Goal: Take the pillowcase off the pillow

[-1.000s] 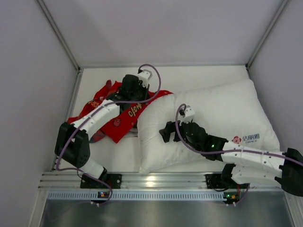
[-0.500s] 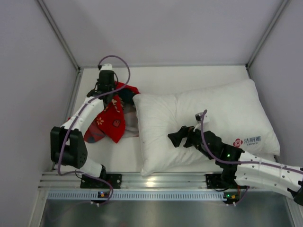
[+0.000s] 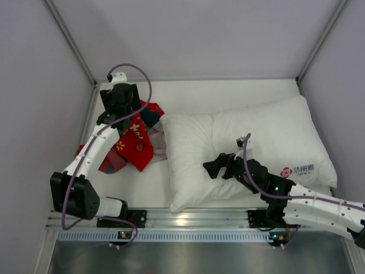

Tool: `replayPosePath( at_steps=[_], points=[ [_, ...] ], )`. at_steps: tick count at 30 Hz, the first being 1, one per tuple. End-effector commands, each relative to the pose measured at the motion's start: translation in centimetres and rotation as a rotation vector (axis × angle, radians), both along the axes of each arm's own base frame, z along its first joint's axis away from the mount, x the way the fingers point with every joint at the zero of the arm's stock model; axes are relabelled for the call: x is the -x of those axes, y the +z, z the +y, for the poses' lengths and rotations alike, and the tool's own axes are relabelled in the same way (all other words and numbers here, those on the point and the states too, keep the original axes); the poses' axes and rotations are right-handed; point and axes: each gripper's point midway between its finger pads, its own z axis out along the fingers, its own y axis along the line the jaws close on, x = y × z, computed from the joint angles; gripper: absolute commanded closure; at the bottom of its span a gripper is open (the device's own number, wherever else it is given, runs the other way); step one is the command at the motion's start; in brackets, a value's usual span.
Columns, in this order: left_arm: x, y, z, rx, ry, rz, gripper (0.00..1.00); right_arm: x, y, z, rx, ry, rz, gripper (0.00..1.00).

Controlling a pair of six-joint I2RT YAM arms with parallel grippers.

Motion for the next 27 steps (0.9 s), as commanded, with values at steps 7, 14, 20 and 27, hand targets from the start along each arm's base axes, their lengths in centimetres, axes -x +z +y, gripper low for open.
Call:
replayPosePath(
  at_steps=[7, 14, 20, 27],
  points=[
    [4.9, 8.7, -3.9, 0.077, -0.179, -0.269, 0.08, 2.7, -8.5, -5.6, 0.353, -0.027, 0.180, 0.01],
    [8.3, 6.6, -8.0, 0.287, -0.387, -0.236, 0.02, -1.4, 0.9, -6.5, 0.436, -0.176, -0.001, 0.01],
    [11.1, 4.5, -8.1, 0.276, -0.422, -0.218, 0.02, -6.7, 11.2, -10.4, 0.498, -0.416, -0.148, 0.01],
    [13.1, 4.1, -8.3, 0.230, -0.448, -0.281, 0.02, -11.1, 17.6, -15.8, 0.438, -0.518, -0.179, 0.01]
  ],
)
